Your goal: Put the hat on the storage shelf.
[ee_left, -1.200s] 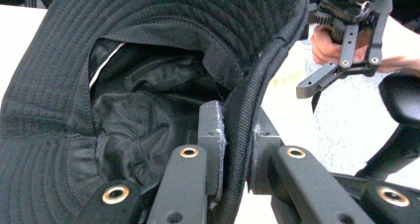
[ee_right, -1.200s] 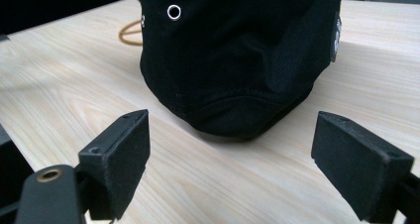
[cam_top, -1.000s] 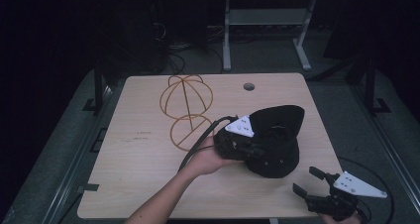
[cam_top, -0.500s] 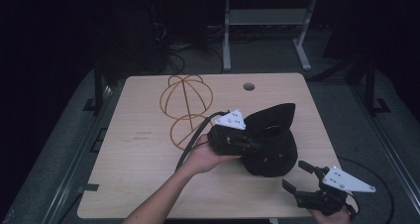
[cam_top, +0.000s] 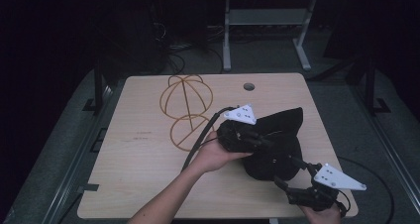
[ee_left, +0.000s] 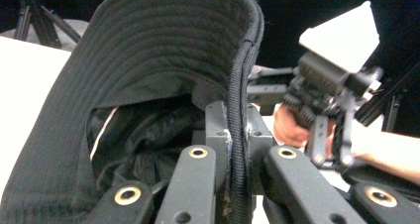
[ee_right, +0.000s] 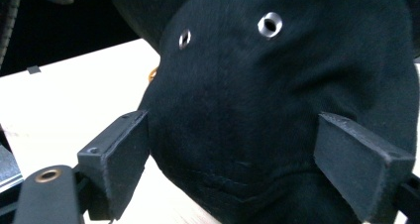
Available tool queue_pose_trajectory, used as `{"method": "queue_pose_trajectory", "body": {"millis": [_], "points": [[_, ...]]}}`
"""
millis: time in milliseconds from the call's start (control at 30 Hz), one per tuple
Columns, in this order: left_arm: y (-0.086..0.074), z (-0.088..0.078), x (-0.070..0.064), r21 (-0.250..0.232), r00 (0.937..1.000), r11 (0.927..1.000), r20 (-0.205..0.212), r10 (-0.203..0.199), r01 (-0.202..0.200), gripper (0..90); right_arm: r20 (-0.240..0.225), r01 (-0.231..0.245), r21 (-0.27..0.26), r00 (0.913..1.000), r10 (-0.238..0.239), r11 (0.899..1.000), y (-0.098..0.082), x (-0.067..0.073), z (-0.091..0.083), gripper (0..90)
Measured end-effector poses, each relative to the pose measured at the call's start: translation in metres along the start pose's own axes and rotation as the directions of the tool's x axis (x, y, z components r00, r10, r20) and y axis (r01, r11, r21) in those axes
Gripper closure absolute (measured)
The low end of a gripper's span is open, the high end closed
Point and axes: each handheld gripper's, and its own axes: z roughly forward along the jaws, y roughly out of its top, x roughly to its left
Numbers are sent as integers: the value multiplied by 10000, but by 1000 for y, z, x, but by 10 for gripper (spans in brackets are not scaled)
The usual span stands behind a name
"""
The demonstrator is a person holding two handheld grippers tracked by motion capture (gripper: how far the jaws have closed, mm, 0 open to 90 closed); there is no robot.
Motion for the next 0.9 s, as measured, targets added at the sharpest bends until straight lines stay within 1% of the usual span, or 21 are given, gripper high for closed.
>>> {"method": "queue_pose_trajectory", "body": {"millis": [67,133,233,300,367,467,533,600,700,767,800,833,900], "points": [[3,1,-2,-15,10000,10000,61,29,-29,853,-5,105,53,9999,-105,9999,-1,2,1,152],[5,3,-3,-67,9999,10000,144,40,-39,853,67,187,63,9998,-188,9998,-2,3,2,200],[6,4,-4,-133,9998,9999,223,-7,10,855,129,390,67,9992,-391,9992,-1,2,2,351],[6,4,-4,-126,9997,9999,262,-33,36,855,27,463,18,9989,-463,9989,-2,1,2,496],[6,4,-4,-56,9997,10000,236,27,-26,855,0,393,43,9992,-393,9992,-3,-1,3,637],[6,0,-3,3,9998,10000,160,79,-79,854,-68,448,52,9990,-448,9990,-4,-3,4,798],[4,-2,-3,37,9998,9999,121,161,-161,853,-55,430,96,9991,-430,9990,-4,-3,3,824],[3,-3,-3,63,9998,9999,110,151,-152,850,-90,396,116,9992,-395,9991,-3,-5,3,841],[2,-7,-4,311,9995,9990,-31,316,-314,842,-148,353,152,9993,-351,9993,-1,-7,1,846],[2,-9,-5,370,9991,9986,-180,385,-378,810,-145,377,154,9992,-375,9992,-1,-7,1,847],[2,-9,-5,370,9991,9986,-180,385,-378,793,-145,353,159,9993,-351,9992,0,-7,1,848],[2,-13,-5,432,9985,9980,-295,465,-452,773,-111,334,140,9994,-332,9993,0,-8,0,848],[2,-16,-5,510,9979,9976,-418,491,-469,731,-80,219,63,9997,-218,9997,-1,-10,-2,848]]}}
